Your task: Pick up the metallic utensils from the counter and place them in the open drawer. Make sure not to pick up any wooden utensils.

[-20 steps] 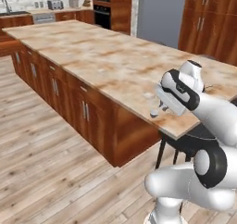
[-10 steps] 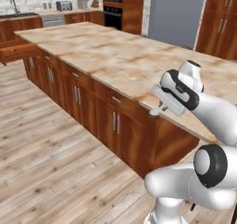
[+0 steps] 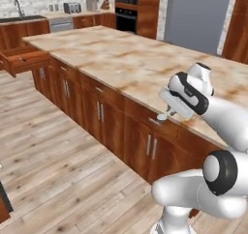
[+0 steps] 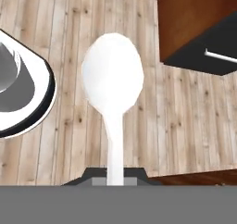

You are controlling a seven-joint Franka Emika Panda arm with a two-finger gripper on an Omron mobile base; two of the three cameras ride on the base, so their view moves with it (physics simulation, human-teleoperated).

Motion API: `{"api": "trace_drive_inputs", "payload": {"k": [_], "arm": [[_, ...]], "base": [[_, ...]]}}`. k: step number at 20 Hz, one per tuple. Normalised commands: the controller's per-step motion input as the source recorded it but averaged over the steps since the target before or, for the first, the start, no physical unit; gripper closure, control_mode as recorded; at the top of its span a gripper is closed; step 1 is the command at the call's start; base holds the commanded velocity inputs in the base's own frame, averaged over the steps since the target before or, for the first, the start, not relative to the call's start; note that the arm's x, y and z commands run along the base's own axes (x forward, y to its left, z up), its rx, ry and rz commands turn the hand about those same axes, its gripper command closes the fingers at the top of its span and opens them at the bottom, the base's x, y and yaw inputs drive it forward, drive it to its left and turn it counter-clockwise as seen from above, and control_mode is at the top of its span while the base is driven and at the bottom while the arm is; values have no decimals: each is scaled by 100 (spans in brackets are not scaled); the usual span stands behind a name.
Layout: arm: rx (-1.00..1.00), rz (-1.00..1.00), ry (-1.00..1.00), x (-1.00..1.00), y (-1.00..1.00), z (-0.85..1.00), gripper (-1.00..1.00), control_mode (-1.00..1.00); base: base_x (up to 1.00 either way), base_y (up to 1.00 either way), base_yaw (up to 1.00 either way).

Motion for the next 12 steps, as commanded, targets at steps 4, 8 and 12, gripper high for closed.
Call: {"api": "trace_drive_inputs", "payload": {"k": [4,8,12], "arm": [[0,0,0,0,0,0,100,100],[0,0,0,0,0,0,100,100],[0,0,0,0,0,0,100,100]], "base": [[100,36,23],[100,25,48],[100,6,62]]}}
